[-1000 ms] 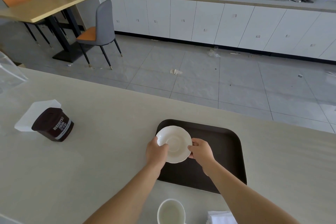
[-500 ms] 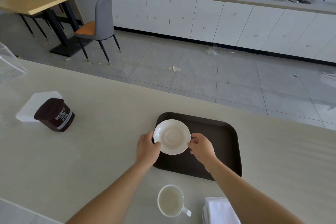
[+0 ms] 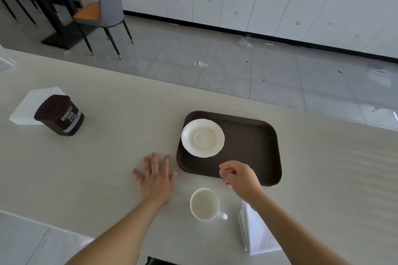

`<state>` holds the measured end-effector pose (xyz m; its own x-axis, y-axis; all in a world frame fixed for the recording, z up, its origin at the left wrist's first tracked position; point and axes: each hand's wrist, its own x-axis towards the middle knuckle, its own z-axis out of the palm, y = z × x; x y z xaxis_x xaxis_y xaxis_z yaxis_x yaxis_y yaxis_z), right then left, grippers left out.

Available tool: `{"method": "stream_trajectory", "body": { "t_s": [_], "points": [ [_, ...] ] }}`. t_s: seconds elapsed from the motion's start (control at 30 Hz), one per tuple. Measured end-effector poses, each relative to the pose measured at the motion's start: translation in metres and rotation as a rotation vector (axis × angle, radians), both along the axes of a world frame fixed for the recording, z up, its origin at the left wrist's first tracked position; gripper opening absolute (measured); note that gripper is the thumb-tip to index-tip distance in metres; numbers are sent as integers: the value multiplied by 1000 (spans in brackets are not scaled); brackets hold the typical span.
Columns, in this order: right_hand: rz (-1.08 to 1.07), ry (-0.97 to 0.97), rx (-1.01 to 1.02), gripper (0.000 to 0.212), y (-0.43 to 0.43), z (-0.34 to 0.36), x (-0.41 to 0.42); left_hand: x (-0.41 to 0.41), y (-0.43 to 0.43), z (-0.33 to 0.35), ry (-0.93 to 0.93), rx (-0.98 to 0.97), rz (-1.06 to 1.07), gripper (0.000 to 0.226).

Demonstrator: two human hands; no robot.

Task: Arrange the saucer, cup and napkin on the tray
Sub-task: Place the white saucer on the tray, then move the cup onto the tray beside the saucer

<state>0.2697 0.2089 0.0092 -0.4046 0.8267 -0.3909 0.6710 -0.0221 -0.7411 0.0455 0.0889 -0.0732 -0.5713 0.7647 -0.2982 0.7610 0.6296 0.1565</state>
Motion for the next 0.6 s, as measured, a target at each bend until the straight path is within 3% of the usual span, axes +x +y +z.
{"method": "stream_trajectory", "body": {
  "t_s": [0.17,0.37,0.6],
  "points": [
    [124,-87,27,18,-28,4,28,2,-3,-15,31,22,11,67],
    [299,-228,-30,46,-49,1,49,6,-6,-17,107,73,21,67],
    [328,-256,132,31,-62,-15,42,6,-6,-17,95,142,37,67]
  ]
}}
